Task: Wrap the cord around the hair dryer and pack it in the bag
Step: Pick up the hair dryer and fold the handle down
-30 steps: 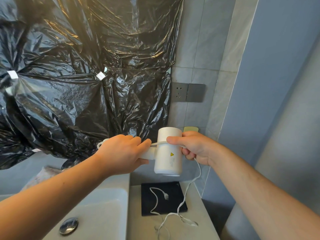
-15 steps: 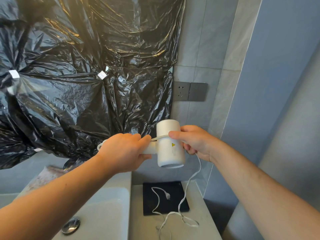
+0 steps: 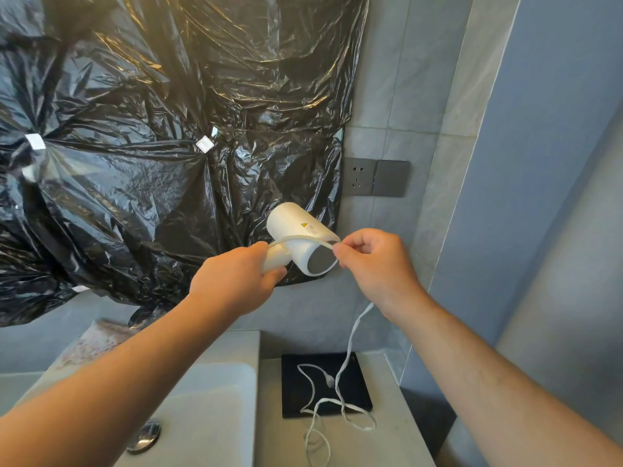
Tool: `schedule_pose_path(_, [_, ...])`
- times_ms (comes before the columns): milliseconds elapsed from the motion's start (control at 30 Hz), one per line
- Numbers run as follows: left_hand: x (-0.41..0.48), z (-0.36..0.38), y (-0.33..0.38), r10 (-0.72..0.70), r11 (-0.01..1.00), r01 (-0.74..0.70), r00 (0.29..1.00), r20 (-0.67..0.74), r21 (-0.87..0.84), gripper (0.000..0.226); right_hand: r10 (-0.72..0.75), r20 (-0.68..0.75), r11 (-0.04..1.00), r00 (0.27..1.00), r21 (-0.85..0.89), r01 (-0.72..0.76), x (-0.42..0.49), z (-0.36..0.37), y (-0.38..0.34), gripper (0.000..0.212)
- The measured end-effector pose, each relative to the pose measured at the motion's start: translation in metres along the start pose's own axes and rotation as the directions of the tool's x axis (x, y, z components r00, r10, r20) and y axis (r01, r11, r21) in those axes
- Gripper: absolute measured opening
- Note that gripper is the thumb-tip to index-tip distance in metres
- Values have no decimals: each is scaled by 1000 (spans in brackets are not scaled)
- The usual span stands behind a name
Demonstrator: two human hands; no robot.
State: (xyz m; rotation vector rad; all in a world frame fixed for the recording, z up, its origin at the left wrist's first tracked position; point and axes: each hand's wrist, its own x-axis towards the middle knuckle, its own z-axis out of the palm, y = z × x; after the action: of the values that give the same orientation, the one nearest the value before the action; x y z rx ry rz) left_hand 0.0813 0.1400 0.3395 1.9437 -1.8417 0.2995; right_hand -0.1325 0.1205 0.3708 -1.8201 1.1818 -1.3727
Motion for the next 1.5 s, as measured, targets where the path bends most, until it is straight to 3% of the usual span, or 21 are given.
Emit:
schedule_pose_path(133, [2,-1,7,-91,976,102,994,66,-191,30,59,73,998,996,10,-60,-3,7,1,12])
schedule_pose_path(200, [3,-2,10,-95,911,129,990,105,-392,33,102,81,994,991,31,-105,-3,9,7,13])
schedule_pose_path(300, [3,-7,18,-133,703,232,972,196,-673,37,188,76,975,979,108,-196,0,9,17,17])
schedule_pose_path(400, [-5,-14,28,-139,496,363,930,341,-789,34,243,71,957,967,144,-251,7,6,22,17])
schedule_pose_path(500, [-10,-21,37,-61,219,474,879,473,-853,37,291,99,937,952,171,-304,11,8,26,18])
schedule_pose_path(733, [-16,-28,59,106,-96,612,790,604,-785,46,314,298,816,901,401,-417,14,11,35,16])
schedule_pose_path(833, [-15,-28,61,172,-113,638,768,617,-762,46,252,391,741,885,510,-437,15,8,40,41])
schedule_pose_path(1033, [-16,-27,65,309,-232,702,710,633,-673,50,146,496,688,856,571,-448,20,-2,45,61])
schedule_pose_path(1267, [-20,-22,73,387,-401,728,685,618,-556,56,92,529,616,844,636,-466,20,-4,50,47])
schedule_pose_path(1400, [-23,-16,73,423,-423,747,663,617,-513,51,98,550,612,829,624,-486,17,-4,52,55])
schedule_pose_path(1500, [-24,-12,75,495,-469,774,630,599,-426,57,72,574,548,816,660,-513,14,-2,54,53])
